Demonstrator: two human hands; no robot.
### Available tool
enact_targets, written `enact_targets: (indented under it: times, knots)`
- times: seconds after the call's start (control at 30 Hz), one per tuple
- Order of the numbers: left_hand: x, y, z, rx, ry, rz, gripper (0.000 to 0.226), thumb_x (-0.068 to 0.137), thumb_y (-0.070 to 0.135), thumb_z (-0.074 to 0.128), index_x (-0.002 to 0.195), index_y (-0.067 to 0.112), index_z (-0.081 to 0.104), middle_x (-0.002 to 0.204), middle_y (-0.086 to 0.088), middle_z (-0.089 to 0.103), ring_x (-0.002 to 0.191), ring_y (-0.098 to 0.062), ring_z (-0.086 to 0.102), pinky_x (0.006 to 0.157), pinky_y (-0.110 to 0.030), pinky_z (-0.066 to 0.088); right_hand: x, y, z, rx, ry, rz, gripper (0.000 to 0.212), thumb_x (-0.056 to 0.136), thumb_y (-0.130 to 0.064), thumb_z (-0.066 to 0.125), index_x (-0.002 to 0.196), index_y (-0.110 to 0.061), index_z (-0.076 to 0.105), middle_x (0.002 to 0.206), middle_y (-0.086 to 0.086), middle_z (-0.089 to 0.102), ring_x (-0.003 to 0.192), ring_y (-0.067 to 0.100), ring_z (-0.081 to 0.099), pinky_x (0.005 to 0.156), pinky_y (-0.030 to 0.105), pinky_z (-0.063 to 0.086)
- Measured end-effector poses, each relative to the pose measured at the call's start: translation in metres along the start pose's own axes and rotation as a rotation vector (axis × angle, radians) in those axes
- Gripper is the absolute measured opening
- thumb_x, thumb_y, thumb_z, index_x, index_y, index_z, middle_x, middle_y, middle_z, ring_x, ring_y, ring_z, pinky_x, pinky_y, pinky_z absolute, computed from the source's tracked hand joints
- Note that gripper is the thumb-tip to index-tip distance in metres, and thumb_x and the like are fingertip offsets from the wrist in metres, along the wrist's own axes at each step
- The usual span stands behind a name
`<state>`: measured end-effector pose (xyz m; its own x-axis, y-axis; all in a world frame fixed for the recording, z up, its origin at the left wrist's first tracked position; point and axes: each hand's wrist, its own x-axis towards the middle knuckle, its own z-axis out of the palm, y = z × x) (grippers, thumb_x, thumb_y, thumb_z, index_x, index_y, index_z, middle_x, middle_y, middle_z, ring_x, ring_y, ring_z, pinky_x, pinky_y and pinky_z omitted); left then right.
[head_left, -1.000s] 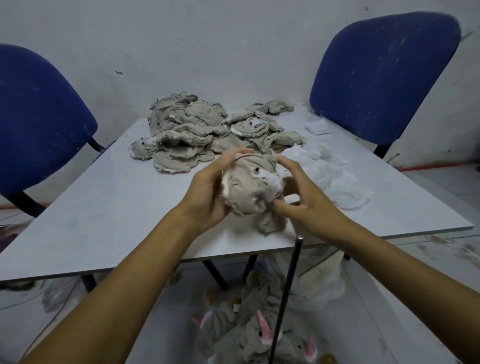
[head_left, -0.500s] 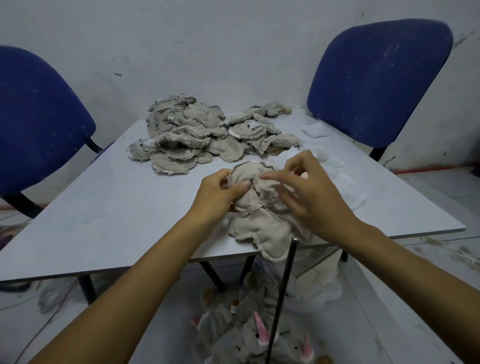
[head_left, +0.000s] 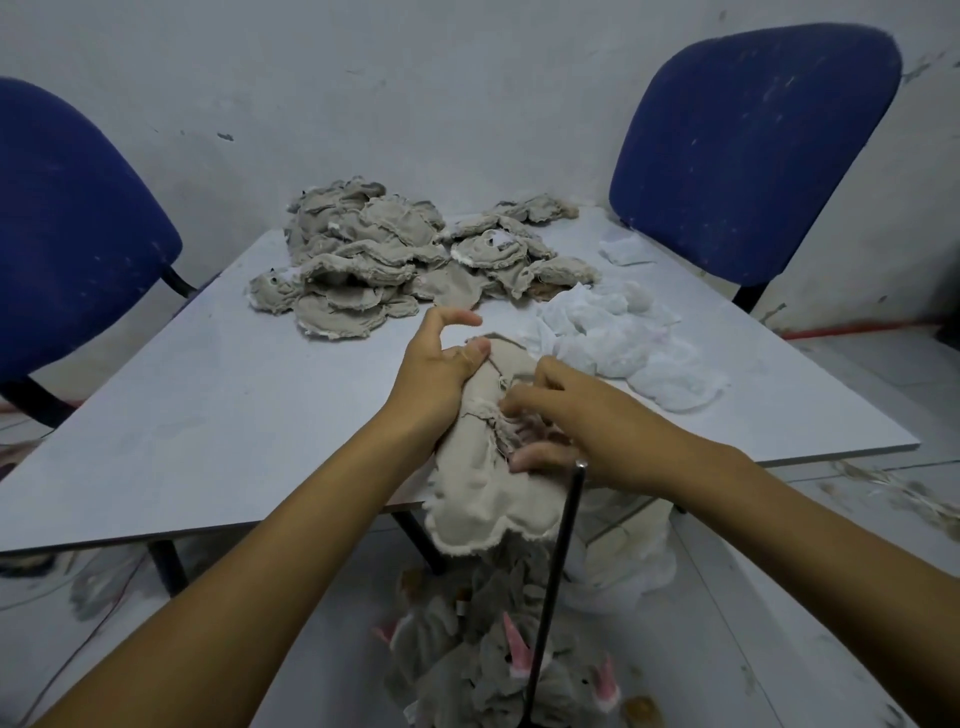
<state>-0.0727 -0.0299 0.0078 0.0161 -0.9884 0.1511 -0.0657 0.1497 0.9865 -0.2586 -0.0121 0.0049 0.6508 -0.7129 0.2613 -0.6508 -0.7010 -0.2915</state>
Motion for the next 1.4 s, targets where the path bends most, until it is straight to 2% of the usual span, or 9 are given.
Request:
enact_targets:
  times: [0.13,0.27,0.43,0.53,0.63,0.77,0.87,0.97,1.4]
  knots:
    - [-0.005,-0.005,0.009,0.444,0.068,0.184,0.031,0.089,0.018,0.067,0.113,0.033,0.055,0.084,0.003,0.057,0.075,-0.009,0.056,0.070,-0.026,0.044,0.006,-0.003,-0.006,0.081,-0.089,0.092,0.028,0.081,-0.048,0.076,0.082,-0.029,0.055,0.087,-0.006,0.042,0.077,0.007,0.042,0.065,0.027,0.034]
    - [-0.009,0.002,0.007,0.581,-0.323,0.421,0.036,0.088,0.039,0.066,0.124,0.033,0.060,0.121,0.008,0.058,0.116,-0.007,0.053,0.096,-0.019,0.041,0.005,0.010,-0.019,0.181,0.100,0.239,0.019,0.089,-0.034,0.070,0.094,-0.015,0.075,0.085,0.005,0.055,0.077,0.017,0.052,0.071,0.032,0.039]
    - [-0.007,-0.007,0.006,0.655,-0.398,0.303,0.029,0.083,0.024,0.077,0.107,0.026,0.059,0.094,0.015,0.064,0.084,0.001,0.057,0.074,-0.021,0.044,0.003,0.016,-0.020,0.347,0.014,0.298,0.029,0.100,-0.018,0.057,0.083,0.005,0.064,0.081,0.024,0.055,0.074,0.035,0.053,0.068,0.036,0.040]
    - [-0.004,-0.007,0.007,0.585,-0.311,0.231,0.017,0.087,0.007,0.069,0.087,0.023,0.063,0.074,0.015,0.061,0.069,-0.004,0.053,0.064,-0.022,0.039,-0.003,0.010,-0.018,0.498,-0.149,0.253,0.034,0.093,-0.038,0.066,0.081,-0.006,0.061,0.081,0.008,0.048,0.068,0.016,0.046,0.061,0.025,0.036]
    - [-0.005,-0.007,0.010,0.590,-0.304,0.190,0.017,0.093,0.013,0.063,0.079,0.024,0.063,0.075,0.010,0.064,0.073,-0.010,0.057,0.066,-0.029,0.043,-0.006,0.005,-0.009,0.294,-0.146,0.262,0.027,0.074,-0.048,0.082,0.082,-0.033,0.061,0.090,-0.003,0.044,0.075,0.005,0.046,0.061,0.013,0.036]
    - [-0.011,0.003,0.010,0.382,-0.423,0.102,0.032,0.102,0.025,0.051,0.077,0.026,0.072,0.076,0.004,0.071,0.073,-0.007,0.060,0.071,-0.027,0.044,-0.007,0.006,-0.003,0.452,0.036,0.230,0.034,0.081,-0.025,0.080,0.072,0.001,0.061,0.070,0.024,0.048,0.062,0.017,0.043,0.059,0.030,0.032]
    - [-0.012,0.014,-0.003,0.208,-0.698,-0.030,0.017,0.092,0.029,0.062,0.096,0.021,0.077,0.097,-0.003,0.076,0.091,-0.011,0.069,0.079,-0.020,0.051,-0.010,0.010,-0.011,0.542,0.034,0.228,0.022,0.086,-0.024,0.076,0.077,-0.006,0.067,0.072,0.014,0.050,0.066,0.011,0.046,0.062,0.027,0.035]
    - [-0.011,0.019,-0.008,0.427,-0.805,0.031,0.027,0.077,0.018,0.077,0.095,0.038,0.071,0.098,0.018,0.068,0.091,-0.002,0.064,0.077,-0.014,0.047,-0.015,0.012,-0.015,0.616,-0.023,0.239,0.009,0.087,-0.019,0.074,0.080,-0.017,0.070,0.076,-0.005,0.054,0.070,0.005,0.050,0.066,0.024,0.040]
    - [-0.025,0.026,0.001,0.676,-0.678,0.239,0.016,0.070,0.021,0.068,0.083,0.020,0.060,0.074,0.005,0.060,0.066,-0.008,0.049,0.061,-0.029,0.038,-0.033,-0.002,-0.021,0.379,-0.006,0.081,0.016,0.080,-0.021,0.079,0.077,-0.015,0.064,0.088,-0.002,0.050,0.072,0.009,0.048,0.066,0.027,0.040]
